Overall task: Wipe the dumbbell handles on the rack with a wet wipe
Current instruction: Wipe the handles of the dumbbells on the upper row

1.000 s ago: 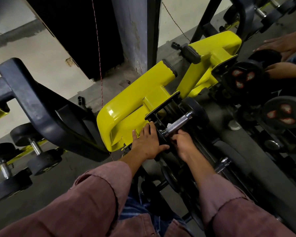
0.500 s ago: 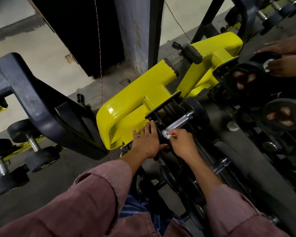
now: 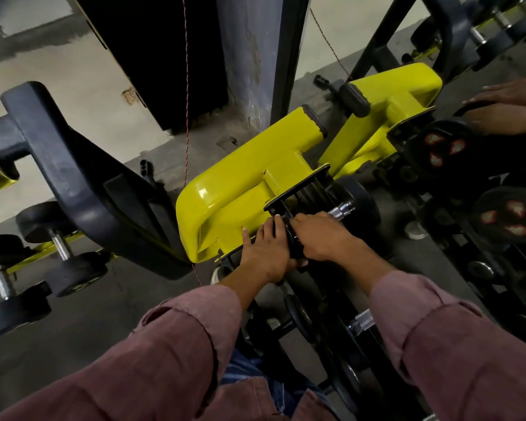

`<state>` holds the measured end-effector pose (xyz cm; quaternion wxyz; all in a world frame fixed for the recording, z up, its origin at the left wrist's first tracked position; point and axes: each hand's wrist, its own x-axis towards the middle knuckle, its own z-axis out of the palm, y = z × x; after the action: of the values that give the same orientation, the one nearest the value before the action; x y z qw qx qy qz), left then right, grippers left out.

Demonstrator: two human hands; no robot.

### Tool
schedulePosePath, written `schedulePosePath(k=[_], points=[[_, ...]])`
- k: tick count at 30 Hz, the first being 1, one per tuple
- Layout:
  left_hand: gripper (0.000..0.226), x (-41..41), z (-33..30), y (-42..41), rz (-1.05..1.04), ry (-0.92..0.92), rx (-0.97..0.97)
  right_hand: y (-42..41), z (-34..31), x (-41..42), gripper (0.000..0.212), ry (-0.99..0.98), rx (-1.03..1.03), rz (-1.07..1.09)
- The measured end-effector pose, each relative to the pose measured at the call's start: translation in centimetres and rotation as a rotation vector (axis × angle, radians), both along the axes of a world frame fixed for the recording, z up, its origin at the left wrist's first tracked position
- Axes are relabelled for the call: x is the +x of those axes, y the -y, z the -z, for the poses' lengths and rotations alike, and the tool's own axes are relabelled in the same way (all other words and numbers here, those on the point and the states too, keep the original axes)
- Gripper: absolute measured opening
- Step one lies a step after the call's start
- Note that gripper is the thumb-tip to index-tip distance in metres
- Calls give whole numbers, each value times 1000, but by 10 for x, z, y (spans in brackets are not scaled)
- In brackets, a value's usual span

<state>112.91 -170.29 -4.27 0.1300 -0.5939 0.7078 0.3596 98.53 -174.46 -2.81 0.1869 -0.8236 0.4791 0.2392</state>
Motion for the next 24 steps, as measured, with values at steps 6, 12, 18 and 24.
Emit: schedulePosePath(k=[6, 12, 18, 24], points=[[120, 0, 0, 0, -7, 3, -6, 21, 7, 3, 46, -270, 154, -133], [120, 0, 1, 0, -13, 14, 9, 31, 9, 7, 30, -267, 208, -122], [119, 0, 1, 1, 0, 11, -2, 26, -1, -21, 34, -333, -116, -331], [121, 0, 1, -1, -3, 4, -8, 22, -21, -31, 30, -526, -275, -315]])
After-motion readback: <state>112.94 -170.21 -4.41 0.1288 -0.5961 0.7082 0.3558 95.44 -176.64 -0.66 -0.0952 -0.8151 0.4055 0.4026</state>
